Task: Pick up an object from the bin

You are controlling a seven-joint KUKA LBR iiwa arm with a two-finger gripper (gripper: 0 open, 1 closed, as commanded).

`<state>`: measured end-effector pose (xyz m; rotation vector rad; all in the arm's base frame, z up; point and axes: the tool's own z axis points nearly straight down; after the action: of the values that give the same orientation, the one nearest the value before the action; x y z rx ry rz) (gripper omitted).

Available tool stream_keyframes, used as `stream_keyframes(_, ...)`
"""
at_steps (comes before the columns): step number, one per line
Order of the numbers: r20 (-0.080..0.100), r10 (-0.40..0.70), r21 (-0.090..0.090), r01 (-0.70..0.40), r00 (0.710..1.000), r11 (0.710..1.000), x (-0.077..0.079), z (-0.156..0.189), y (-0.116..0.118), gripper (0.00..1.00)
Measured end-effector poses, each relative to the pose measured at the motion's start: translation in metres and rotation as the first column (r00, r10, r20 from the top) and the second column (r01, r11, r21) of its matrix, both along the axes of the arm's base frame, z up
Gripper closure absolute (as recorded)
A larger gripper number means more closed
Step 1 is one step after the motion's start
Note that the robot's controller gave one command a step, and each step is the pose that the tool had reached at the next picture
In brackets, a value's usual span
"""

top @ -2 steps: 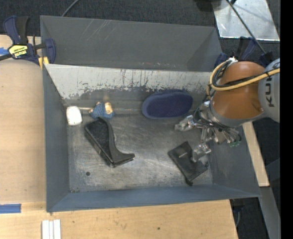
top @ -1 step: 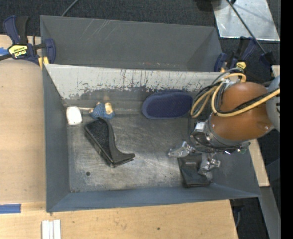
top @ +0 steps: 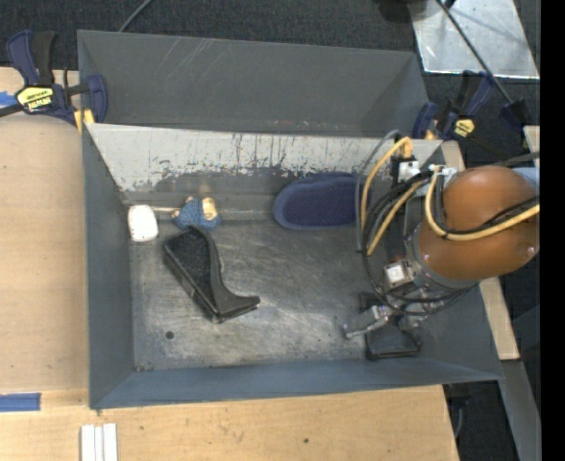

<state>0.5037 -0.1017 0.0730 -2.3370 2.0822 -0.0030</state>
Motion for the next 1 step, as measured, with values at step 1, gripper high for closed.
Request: stream_keyframes(1, 0.002, -0.002, -0.003, 0.002, 1.0, 1.0, 0.0013, 0.0018, -0.0015, 1.0)
